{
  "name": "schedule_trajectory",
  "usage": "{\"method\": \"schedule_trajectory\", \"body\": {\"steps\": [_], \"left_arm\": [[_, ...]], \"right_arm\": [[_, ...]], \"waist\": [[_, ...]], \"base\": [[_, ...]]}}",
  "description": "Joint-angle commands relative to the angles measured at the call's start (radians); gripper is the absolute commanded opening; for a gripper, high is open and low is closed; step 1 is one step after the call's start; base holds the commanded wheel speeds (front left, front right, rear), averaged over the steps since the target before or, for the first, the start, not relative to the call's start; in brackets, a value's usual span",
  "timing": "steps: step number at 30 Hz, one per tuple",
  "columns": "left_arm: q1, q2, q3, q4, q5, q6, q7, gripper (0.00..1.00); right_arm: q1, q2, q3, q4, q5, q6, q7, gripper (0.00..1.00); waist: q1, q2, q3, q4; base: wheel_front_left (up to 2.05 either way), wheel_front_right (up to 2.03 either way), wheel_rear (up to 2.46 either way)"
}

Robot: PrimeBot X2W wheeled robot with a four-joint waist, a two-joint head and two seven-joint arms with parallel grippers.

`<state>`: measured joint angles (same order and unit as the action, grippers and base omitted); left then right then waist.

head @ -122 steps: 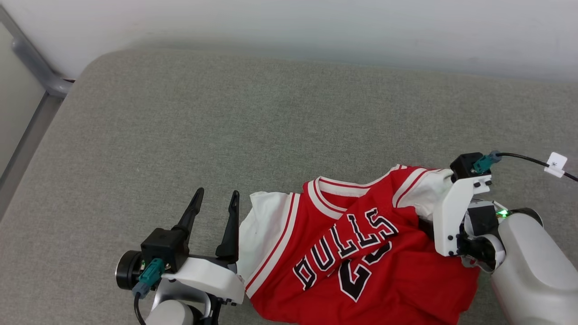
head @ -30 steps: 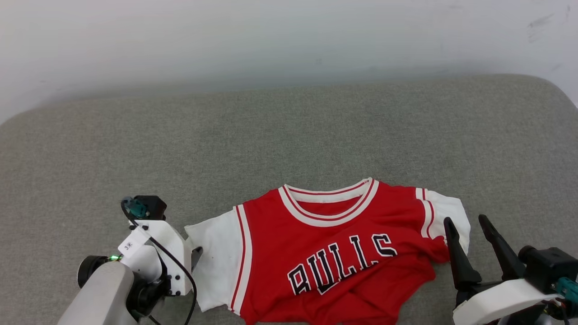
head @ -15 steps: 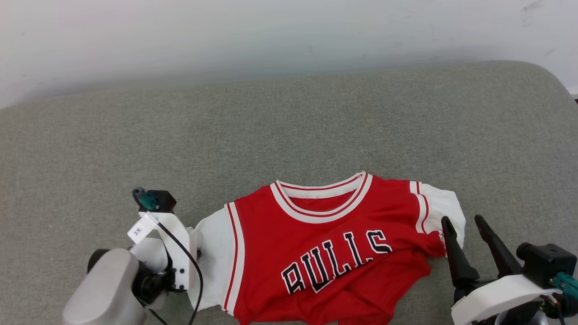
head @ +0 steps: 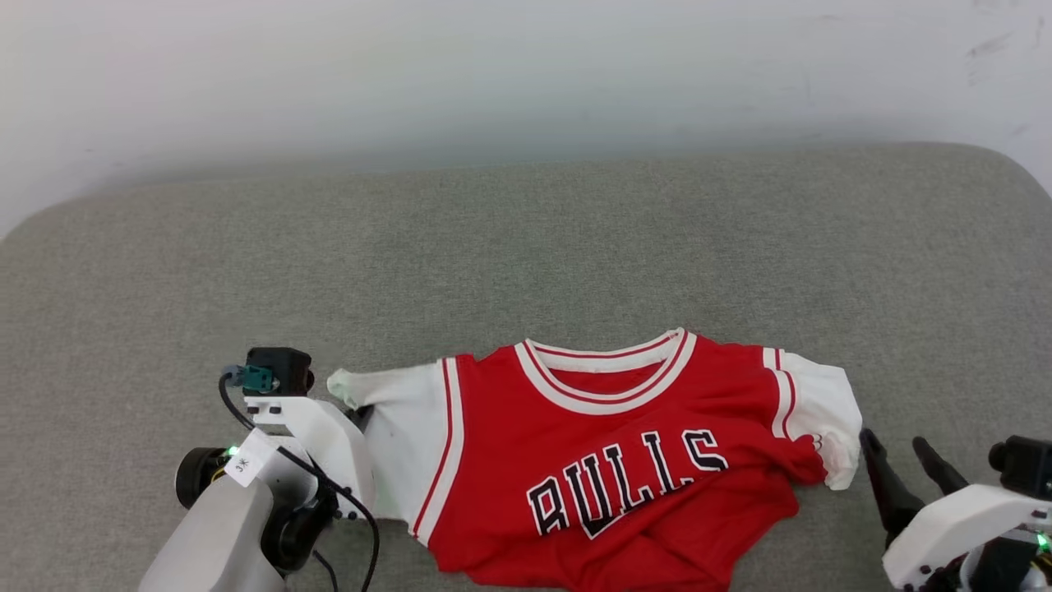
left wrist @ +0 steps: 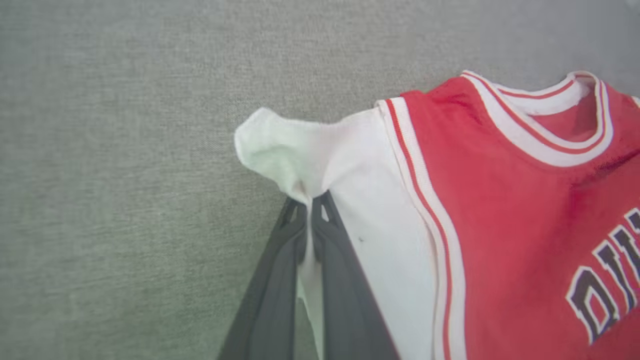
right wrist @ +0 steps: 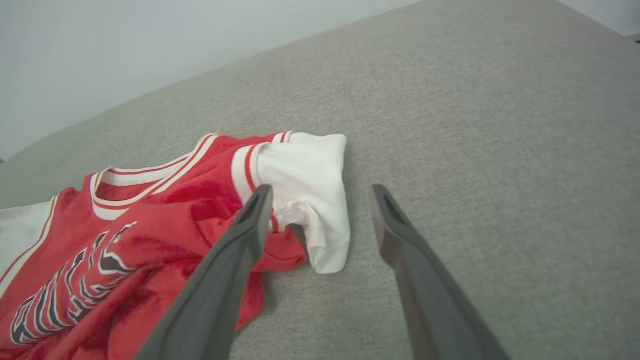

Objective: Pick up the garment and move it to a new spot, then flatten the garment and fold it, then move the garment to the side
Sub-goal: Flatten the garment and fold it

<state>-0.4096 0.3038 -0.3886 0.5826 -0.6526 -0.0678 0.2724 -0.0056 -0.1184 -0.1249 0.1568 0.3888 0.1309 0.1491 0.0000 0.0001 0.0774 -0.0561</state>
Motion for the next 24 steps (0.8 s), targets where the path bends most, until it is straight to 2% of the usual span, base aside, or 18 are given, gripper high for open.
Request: {"method": "schedule_trajectory", "body": {"steps": [1,5,9,12,13,14,21,24], "left_arm": [[0.015,-0.002,0.005,-0.019,0.013,0.011,-0.036,0.0],[0.022,-0.005,0.011,-0.075,0.028,0.029,-0.095,0.0],[0.032,-0.007,-0.003,-0.131,0.039,0.041,-0.104,0.0],[0.03,-0.009,-0.011,-0.172,0.049,0.046,-0.106,0.0],[0.024,-0.011,-0.021,-0.206,0.053,0.048,-0.099,0.0],[0.023,-0.011,-0.023,-0.215,0.052,0.047,-0.097,0.0],[0.011,-0.008,-0.031,-0.259,0.057,0.05,-0.095,0.0],[0.011,-0.008,-0.033,-0.269,0.053,0.052,-0.094,0.0]], "right_arm": [[-0.037,-0.023,-0.018,0.04,0.014,-0.001,0.027,1.0],[-0.121,-0.075,-0.035,0.15,0.047,-0.001,0.118,1.0],[-0.218,-0.137,-0.004,0.22,0.071,-0.001,0.229,1.0],[-0.292,-0.186,0.049,0.27,0.084,-0.001,0.334,1.0],[-0.349,-0.231,0.114,0.308,0.097,-0.001,0.431,1.0],[-0.364,-0.242,0.13,0.319,0.1,-0.001,0.458,1.0],[-0.421,-0.277,0.224,0.408,0.109,-0.001,0.583,1.0],[-0.423,-0.263,0.26,0.48,0.12,0.0,0.644,1.0]], "waist": [[0.0,-0.0001,-0.003,0.011],[0.0,-0.0001,0.003,0.036],[0.0,-0.0001,0.019,0.06],[0.0,-0.0001,0.036,0.078],[0.0,-0.0001,0.055,0.097],[0.0,-0.0001,0.062,0.102],[0.0,-0.0001,0.101,0.124],[0.0,-0.0001,0.113,0.131]], "base": [[0.0,0.0,0.0],[0.0,0.0,0.0],[0.0,0.0,0.0],[0.0,0.0,0.0],[0.0,0.0,0.0],[0.0,0.0,0.0],[0.0,0.0,0.0],[0.0,0.0,0.0]]}}
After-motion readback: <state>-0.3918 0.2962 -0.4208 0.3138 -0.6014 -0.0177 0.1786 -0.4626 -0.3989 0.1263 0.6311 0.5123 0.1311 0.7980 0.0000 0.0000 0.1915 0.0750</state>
